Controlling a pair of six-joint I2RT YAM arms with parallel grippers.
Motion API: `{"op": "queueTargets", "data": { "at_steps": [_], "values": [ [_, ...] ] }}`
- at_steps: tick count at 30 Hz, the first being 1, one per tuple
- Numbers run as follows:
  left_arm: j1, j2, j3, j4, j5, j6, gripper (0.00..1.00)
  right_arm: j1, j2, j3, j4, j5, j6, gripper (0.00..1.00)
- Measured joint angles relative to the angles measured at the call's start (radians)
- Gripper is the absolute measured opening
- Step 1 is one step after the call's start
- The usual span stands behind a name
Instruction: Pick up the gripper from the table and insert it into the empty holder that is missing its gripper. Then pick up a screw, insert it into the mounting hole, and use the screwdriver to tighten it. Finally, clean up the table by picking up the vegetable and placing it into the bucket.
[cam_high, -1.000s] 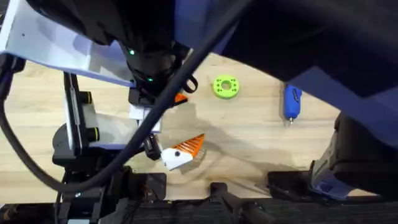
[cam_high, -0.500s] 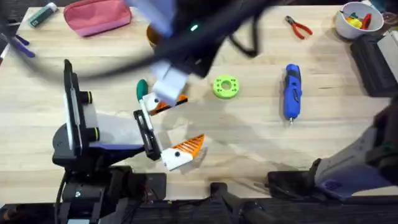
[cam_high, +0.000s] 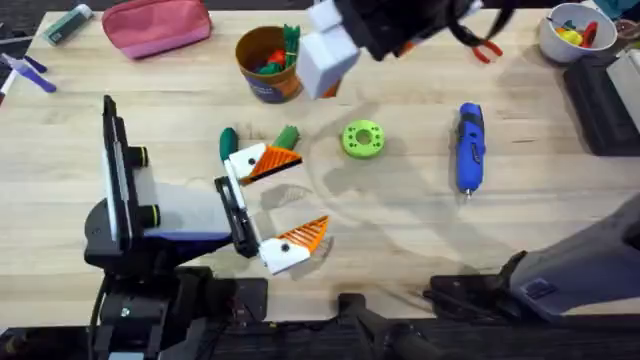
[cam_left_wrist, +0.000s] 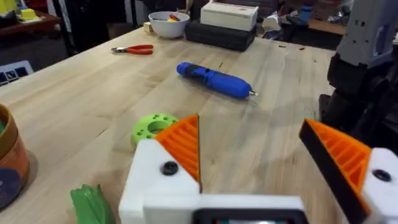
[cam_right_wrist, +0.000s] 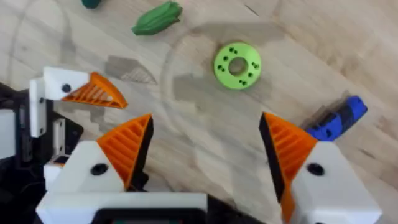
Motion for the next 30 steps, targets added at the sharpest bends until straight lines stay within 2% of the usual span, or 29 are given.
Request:
{"op": "queueTargets", "data": {
  "at_steps": [5, 8, 12, 17, 19, 22, 26, 30],
  "values": [
    [0.0, 0.0, 0.0, 0.0, 0.0, 0.0, 0.986, -0.03, -0.098, -0.148, 0.001, 0.01, 0.054, 0.991],
    [0.0, 0.0, 0.0, 0.0, 0.0, 0.0, 0.985, -0.043, -0.188, -0.291, 0.021, 0.03, 0.096, 0.991],
    [0.0, 0.0, 0.0, 0.0, 0.0, 0.0, 0.986, -0.082, -0.347, -0.532, 0.149, 0.038, 0.154, 0.994],
    [0.0, 0.0, 0.0, 0.0, 0.0, 0.0, 0.985, -0.211, -0.563, -0.812, 0.231, 0.041, 0.235, 0.991],
    [0.0, 0.0, 0.0, 0.0, 0.0, 0.0, 0.985, -0.277, -0.621, -0.883, 0.233, 0.041, 0.253, 0.992],
    [0.0, 0.0, 0.0, 0.0, 0.0, 0.0, 0.985, -0.387, -0.668, -0.956, 0.235, 0.041, 0.27, 0.993],
    [0.0, 0.0, 0.0, 0.0, 0.0, 0.0, 0.985, -0.526, -0.664, -0.999, 0.26, 0.041, 0.279, 0.993],
    [0.0, 0.0, 0.0, 0.0, 0.0, 0.0, 0.987, -0.603, -0.622, -1.005, 0.313, 0.041, 0.285, 0.993]
  ]
}}
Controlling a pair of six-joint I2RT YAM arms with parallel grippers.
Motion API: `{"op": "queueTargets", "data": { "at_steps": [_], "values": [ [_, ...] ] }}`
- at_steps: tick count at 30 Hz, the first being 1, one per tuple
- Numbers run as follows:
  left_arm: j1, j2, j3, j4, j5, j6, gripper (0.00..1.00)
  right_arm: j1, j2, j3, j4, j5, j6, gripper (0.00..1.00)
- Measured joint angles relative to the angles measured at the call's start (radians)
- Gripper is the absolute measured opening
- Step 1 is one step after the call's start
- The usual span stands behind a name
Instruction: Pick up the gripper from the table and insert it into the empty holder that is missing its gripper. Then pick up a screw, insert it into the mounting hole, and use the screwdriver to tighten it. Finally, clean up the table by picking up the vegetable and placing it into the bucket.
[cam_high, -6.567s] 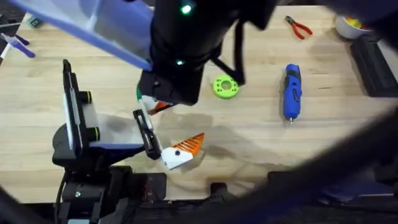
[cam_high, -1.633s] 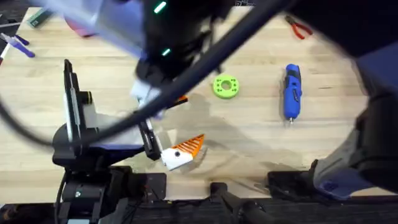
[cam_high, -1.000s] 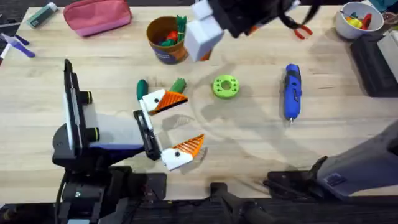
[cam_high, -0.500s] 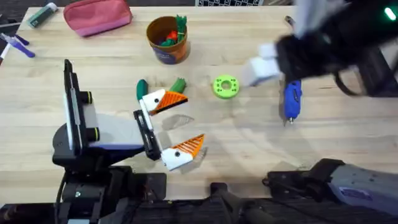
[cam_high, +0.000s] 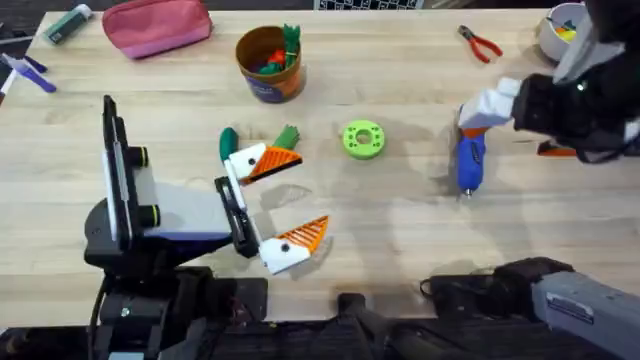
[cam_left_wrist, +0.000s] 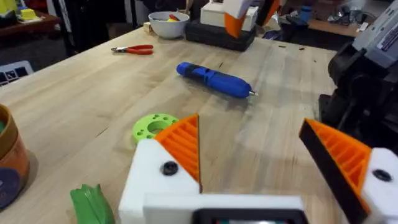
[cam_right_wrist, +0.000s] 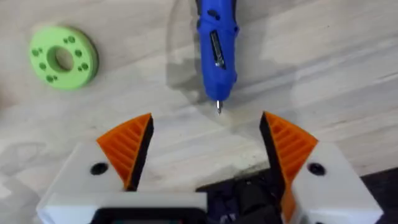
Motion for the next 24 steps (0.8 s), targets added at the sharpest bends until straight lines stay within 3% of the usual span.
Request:
{"op": "queueTargets", "data": {
  "at_steps": [7, 24],
  "values": [
    [0.0, 0.0, 0.0, 0.0, 0.0, 0.0, 0.985, -0.015, 0.074, -0.001, 0.098, 0.0, 0.0, 0.994],
    [0.0, 0.0, 0.0, 0.0, 0.0, 0.0, 0.985, -0.015, 0.155, -0.001, 0.111, 0.0, 0.0, 0.993]
  ]
}}
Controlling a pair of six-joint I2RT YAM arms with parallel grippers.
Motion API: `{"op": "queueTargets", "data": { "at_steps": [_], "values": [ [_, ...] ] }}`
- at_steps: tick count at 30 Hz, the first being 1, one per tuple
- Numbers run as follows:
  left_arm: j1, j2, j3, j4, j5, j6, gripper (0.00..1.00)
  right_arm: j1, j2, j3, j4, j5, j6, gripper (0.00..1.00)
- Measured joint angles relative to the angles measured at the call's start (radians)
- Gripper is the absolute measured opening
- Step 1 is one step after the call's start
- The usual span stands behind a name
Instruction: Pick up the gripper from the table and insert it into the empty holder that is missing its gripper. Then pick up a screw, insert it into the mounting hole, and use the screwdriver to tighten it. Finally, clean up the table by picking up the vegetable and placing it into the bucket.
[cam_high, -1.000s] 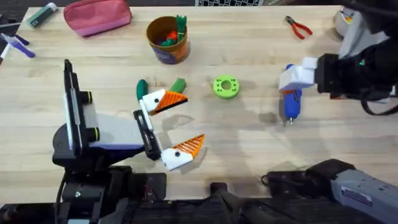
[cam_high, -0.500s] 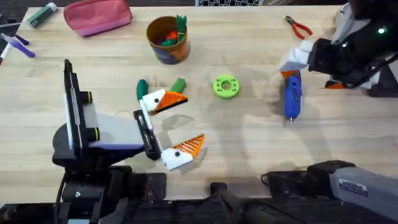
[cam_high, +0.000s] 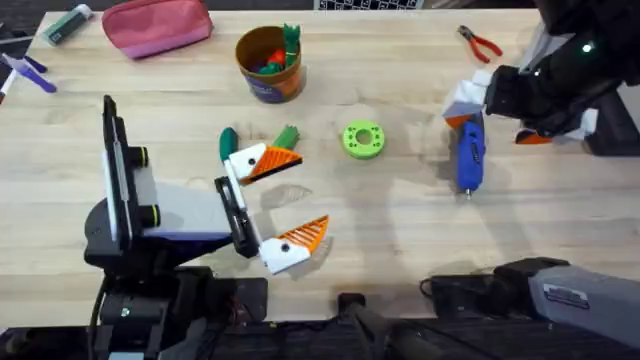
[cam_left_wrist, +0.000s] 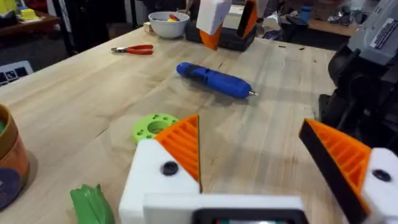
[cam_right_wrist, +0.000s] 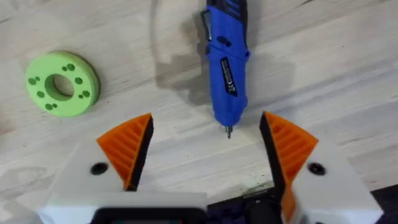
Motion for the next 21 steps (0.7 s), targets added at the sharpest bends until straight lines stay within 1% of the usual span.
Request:
{"op": "queueTargets", "data": {
  "at_steps": [7, 8, 12, 14, 15, 16, 21],
  "values": [
    [0.0, 0.0, 0.0, 0.0, 0.0, 0.0, 0.986, 0.0, 0.0, 0.0, 0.013, 0.0, 0.0, 0.992],
    [0.0, 0.0, 0.0, -0.001, 0.0, -0.004, 0.937, 0.0, 0.0, 0.0, 0.013, 0.0, 0.0, 0.992],
    [0.0, 0.0, 0.0, 0.0, 0.0, 0.001, 0.338, 0.0, 0.0, 0.0, 0.022, 0.0, 0.0, 0.994],
    [0.0, 0.0, 0.0, 0.0, 0.0, 0.002, 0.12, 0.0, 0.0, 0.0, 0.029, 0.0, 0.0, 0.992],
    [0.0, 0.0, 0.0, 0.0, 0.0, 0.004, 0.031, 0.0, 0.0, 0.0, 0.034, 0.0, 0.0, 0.993],
    [0.0, 0.0, 0.0, 0.0, 0.0, 0.004, 0.013, 0.0, 0.0, 0.0, 0.038, 0.0, 0.0, 0.994],
    [0.0, 0.0, 0.0, 0.0, 0.0, 0.004, 0.01, -0.005, 0.0, 0.0, 0.05, 0.0, 0.0, 0.992]
  ]
}}
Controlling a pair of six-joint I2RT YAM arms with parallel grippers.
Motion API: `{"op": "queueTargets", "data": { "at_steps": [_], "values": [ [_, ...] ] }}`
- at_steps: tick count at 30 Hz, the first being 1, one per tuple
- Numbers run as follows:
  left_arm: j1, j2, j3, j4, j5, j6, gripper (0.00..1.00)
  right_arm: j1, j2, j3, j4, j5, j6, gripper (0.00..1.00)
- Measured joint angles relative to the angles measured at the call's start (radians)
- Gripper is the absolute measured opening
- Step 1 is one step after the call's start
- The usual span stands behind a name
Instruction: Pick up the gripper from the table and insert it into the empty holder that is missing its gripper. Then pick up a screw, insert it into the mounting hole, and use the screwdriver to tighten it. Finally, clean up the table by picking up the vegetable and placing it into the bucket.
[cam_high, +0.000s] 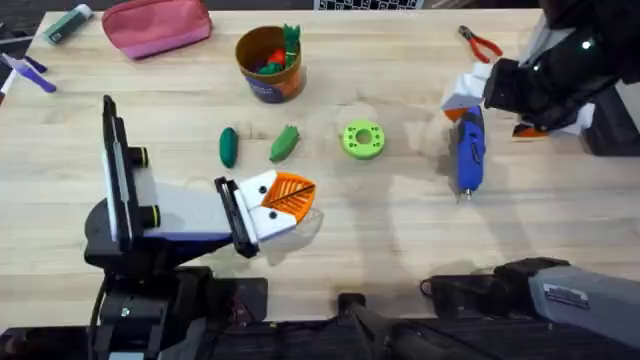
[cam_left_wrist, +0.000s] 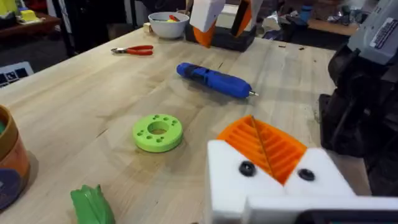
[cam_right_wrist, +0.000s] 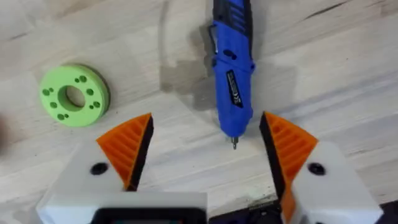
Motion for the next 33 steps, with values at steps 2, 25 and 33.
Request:
{"op": "queueTargets", "data": {
  "at_steps": [2, 25, 33],
  "values": [
    [0.0, 0.0, 0.0, 0.0, 0.0, 0.0, 0.009, -0.01, 0.001, 0.0, 0.008, 0.0, 0.0, 0.991],
    [0.0, 0.0, 0.0, 0.0, 0.0, 0.0, 0.008, -0.129, 0.225, -0.081, 0.253, 0.0, -0.147, 0.991],
    [0.0, 0.0, 0.0, 0.0, 0.0, 0.0, 0.008, -0.192, 0.225, -0.116, 0.278, -0.009, -0.257, 0.991]
  ]
}}
